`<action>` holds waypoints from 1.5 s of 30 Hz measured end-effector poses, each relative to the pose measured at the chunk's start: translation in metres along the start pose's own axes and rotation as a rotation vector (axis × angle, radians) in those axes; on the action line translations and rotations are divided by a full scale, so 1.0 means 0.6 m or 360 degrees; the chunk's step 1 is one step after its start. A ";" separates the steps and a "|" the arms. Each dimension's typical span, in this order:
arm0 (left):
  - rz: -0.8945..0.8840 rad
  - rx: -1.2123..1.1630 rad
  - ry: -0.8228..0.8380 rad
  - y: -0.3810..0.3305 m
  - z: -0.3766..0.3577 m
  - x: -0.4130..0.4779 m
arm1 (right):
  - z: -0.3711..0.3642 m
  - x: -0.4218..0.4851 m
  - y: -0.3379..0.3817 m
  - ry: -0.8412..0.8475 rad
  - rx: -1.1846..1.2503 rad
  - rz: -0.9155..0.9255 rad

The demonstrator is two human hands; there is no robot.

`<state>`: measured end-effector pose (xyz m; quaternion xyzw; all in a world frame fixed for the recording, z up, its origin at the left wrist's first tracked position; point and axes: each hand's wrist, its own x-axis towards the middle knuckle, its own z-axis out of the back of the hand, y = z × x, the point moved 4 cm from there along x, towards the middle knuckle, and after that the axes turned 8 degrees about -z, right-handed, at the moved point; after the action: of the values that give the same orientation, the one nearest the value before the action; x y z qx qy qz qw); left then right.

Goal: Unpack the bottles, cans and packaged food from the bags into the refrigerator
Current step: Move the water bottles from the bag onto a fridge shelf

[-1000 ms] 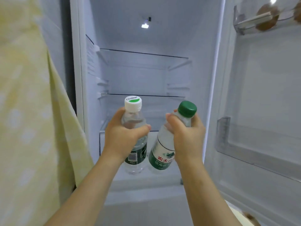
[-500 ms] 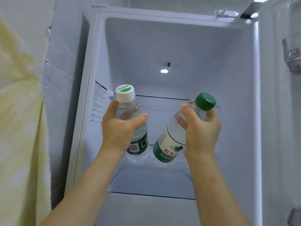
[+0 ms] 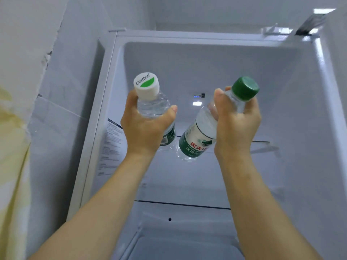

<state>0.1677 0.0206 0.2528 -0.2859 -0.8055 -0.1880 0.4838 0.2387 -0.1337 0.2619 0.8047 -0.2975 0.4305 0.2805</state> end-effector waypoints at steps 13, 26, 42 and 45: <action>-0.0157 0.0087 0.0121 0.082 -0.067 0.073 | -0.076 0.056 -0.074 0.0140 -0.0192 0.0232; -0.0013 0.0139 0.0356 0.160 -0.066 0.058 | -0.063 0.080 -0.150 0.0280 -0.0354 0.0100; 0.0281 0.0523 0.1086 0.240 -0.080 0.038 | -0.042 0.089 -0.227 0.0622 -0.1108 -0.0296; 0.0250 0.0628 0.1045 0.243 -0.078 0.040 | -0.040 0.088 -0.225 0.0660 -0.1105 -0.0277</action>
<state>0.2841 0.1117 0.2995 -0.1728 -0.6042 -0.0735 0.7744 0.3470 -0.0391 0.2922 0.5806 -0.2931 0.4322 0.6246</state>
